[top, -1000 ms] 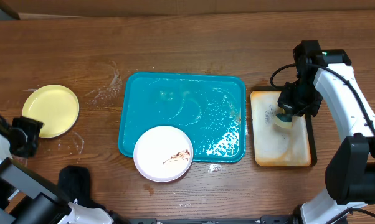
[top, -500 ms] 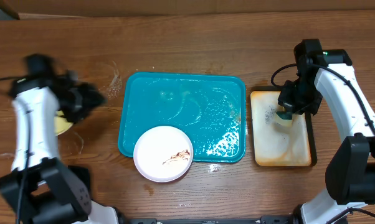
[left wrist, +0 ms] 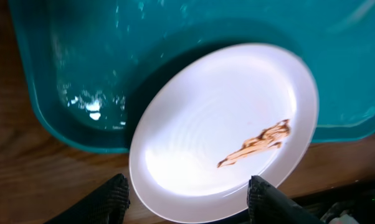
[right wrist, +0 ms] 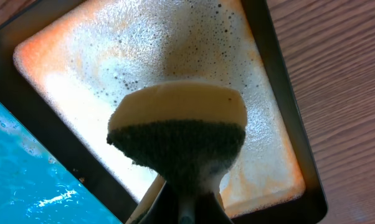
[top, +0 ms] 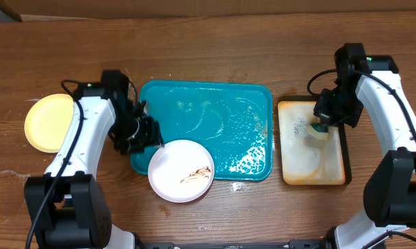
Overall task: Clean dirty plates on tray and stack at the side
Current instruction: 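Reach the left gripper to the dirty white plate's rim and grip it, then slide the dirty white plate toward the tray center with the left gripper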
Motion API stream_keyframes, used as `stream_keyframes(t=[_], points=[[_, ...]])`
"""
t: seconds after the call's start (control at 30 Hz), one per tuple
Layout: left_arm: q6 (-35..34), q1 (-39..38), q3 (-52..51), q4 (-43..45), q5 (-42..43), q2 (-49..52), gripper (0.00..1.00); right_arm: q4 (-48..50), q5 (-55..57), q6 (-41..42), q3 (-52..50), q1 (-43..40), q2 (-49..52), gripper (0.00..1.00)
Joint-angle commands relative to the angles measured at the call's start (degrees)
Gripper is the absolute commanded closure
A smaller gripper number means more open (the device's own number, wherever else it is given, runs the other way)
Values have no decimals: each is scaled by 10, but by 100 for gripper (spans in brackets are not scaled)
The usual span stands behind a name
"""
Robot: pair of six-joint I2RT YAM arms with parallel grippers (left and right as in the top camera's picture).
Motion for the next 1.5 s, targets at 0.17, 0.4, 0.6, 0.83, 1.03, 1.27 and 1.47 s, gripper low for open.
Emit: stream_keyframes(t=[0.17,0.4,0.6,0.83,1.03,1.27,1.47], points=[[5,0,-104,73,-31,-11,29,1,-14,-12,-1,-9,-3,96],[-12,0,-139,128,-45,-8,30,0,-21,-17,-1,-9,-3,96],[-28,0,-143,152,-55,18,30,-3,-27,-22,-1,-9,-3,96],[-36,0,-143,183,-42,70,55,-3,-27,-23,-1,-9,-3,96],[-36,-1,-142,209,-11,105,96,0,-27,-23,-1,-9,-3,96],[-51,0,-123,216,-9,102,96,0,-27,-23,-1,-9,-3,96],[-108,-1,-105,217,-90,102,96,2,-27,-25,-1,-9,-3,96]])
